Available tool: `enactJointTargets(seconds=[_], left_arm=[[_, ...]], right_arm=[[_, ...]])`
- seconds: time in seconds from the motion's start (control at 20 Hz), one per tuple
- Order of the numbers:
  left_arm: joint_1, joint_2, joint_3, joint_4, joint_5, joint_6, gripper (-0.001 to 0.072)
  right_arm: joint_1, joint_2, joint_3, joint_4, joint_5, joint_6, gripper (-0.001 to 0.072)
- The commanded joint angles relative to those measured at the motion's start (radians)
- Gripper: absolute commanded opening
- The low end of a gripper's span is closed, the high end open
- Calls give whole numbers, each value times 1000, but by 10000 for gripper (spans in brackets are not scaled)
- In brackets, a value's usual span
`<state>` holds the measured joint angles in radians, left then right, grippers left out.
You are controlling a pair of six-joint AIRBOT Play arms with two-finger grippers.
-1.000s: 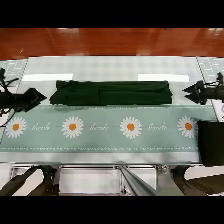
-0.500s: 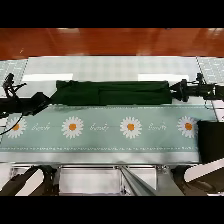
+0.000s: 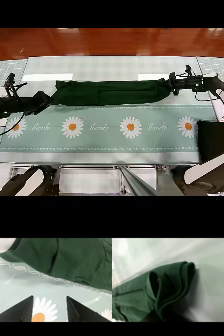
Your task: Fold the shirts.
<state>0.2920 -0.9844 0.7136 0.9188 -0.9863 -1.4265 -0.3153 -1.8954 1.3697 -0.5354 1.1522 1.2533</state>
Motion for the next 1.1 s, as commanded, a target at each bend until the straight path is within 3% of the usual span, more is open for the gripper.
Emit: enactJointTargets(seconds=[0.0,0.15,0.2,0.3,0.5,0.7,0.9,1.05], left_arm=[[-2,1,-1,-4,0,0,503],[-28,1,-1,-4,-1,5,499],[-49,1,-1,-4,-1,8,429],[-111,0,-1,-34,3,85,22],[-321,-45,14,-142,108,124,16],[-586,-252,169,-142,217,96,16],[-776,-580,507,-142,187,35,15],[-890,-832,813,-142,64,-51,15]], right_arm=[[-1,29,12,-33,57,-9,26],[-29,127,11,-171,96,15,26],[-39,172,11,-222,111,19,26],[-55,268,5,-300,140,22,26],[-103,510,-107,-313,140,-2,26],[-139,752,-246,-312,153,-8,26],[-138,948,-343,-261,170,4,26],[-137,1042,-370,-222,182,13,26]])
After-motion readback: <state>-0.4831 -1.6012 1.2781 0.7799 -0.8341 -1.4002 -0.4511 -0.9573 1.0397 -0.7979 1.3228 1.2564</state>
